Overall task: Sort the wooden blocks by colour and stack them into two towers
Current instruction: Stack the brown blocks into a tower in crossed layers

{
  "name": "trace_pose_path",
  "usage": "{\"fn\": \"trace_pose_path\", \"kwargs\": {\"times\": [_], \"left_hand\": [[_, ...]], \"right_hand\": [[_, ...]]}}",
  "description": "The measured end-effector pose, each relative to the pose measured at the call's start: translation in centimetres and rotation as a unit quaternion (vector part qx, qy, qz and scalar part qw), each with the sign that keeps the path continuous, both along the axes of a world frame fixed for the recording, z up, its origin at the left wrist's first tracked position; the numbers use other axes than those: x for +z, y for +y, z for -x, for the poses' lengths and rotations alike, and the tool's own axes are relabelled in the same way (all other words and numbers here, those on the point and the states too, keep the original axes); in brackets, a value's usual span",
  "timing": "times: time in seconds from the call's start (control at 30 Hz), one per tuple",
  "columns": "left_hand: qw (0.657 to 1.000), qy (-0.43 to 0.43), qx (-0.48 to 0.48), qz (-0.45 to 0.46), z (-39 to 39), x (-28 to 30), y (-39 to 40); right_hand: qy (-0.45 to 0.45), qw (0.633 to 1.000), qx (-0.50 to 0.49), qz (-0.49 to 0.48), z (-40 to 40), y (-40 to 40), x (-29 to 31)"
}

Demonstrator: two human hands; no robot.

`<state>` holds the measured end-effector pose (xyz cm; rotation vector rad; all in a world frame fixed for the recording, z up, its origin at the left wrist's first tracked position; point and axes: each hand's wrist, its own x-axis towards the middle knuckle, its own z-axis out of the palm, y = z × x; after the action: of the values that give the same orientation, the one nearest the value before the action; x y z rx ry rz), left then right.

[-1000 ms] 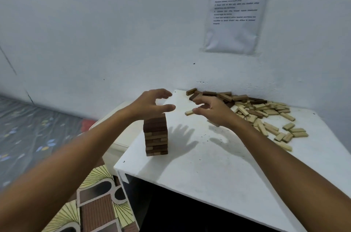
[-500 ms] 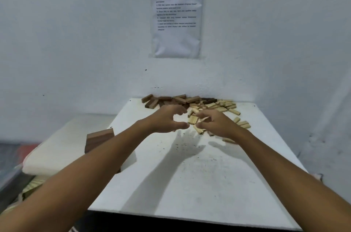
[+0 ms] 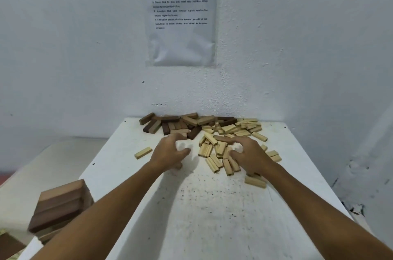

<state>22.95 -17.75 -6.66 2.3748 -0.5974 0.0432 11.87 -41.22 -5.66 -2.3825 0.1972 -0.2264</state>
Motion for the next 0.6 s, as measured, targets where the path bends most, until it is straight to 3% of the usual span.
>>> {"fn": "trace_pose_path", "kwargs": {"times": [0.2,0.4,0.6], "left_hand": [[0.986,-0.047,0.152,0.043,-7.5,-1.4,-0.1],[0.973,-0.052,0.217,-0.049,-13.6,-3.1,-0.3],[0.957,-0.001,0.215,-0.193,-16.1,-3.9,-1.4]], "right_hand": [[-0.005,0.994,-0.089,0.059,-6.3,-4.6,-1.6],[-0.021,0.983,-0.090,0.157,-11.2,-6.9,-3.0],[0.104,0.959,-0.105,0.242,-14.0,-5.0,-4.0]]}}
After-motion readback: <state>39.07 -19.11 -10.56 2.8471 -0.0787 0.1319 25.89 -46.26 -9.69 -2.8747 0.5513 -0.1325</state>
